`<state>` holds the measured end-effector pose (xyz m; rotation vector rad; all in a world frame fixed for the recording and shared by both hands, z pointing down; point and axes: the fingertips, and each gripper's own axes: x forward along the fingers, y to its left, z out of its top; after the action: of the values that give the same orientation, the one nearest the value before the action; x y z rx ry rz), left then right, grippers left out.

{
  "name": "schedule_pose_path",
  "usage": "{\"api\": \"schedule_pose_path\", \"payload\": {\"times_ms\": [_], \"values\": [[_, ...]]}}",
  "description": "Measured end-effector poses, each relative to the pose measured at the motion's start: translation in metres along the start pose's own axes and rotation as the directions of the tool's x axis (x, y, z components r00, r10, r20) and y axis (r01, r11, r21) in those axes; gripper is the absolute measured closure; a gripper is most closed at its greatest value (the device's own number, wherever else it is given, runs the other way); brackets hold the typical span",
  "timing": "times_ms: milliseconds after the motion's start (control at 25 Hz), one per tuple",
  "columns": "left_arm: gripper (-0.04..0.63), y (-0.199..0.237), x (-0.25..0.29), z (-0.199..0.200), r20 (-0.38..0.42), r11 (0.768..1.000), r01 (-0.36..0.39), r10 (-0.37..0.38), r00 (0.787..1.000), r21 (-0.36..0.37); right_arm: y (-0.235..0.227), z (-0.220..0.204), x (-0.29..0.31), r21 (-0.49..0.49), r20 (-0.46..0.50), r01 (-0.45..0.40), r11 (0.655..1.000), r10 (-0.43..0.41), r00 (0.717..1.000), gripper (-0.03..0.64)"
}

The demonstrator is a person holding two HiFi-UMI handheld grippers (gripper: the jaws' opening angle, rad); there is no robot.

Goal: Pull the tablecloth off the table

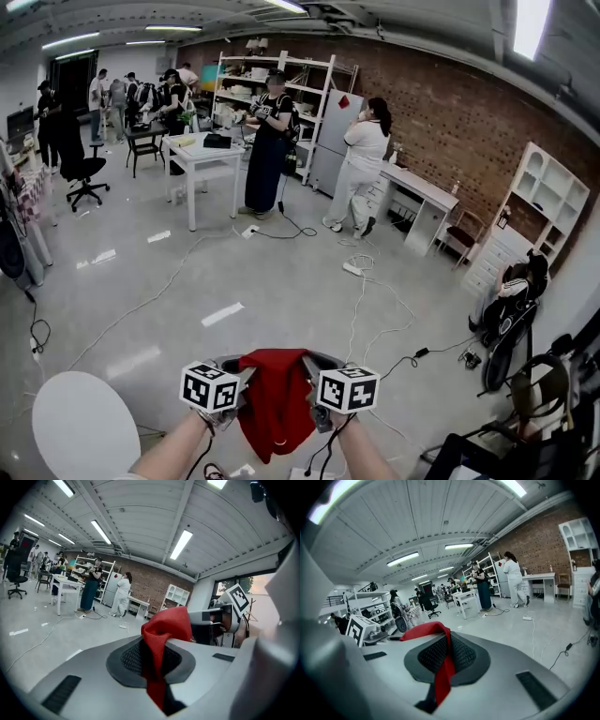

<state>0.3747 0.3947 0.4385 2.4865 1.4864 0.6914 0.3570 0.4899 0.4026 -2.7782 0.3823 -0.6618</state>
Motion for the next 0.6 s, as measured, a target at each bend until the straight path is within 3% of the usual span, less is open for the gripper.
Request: {"api": "schedule_pose_path", "payload": {"times_ms": [160, 600], "values": [[0.558, 0.024, -0.004, 0.018, 0.015, 1.000, -0.013, 0.013, 1.000, -0.004, 0.009, 0.014, 0.023, -0.062, 0.018, 0.056, 0.996, -0.055, 0.998, 0.589], [0.558, 0.088, -0.023, 0.039, 0.064, 0.990, -0.133, 0.137, 0.989, -0.055, 0.036, 0.015, 0.083, 0.115, 0.064, 0.116, 0.987, -0.124, 0.990, 0.589]]}}
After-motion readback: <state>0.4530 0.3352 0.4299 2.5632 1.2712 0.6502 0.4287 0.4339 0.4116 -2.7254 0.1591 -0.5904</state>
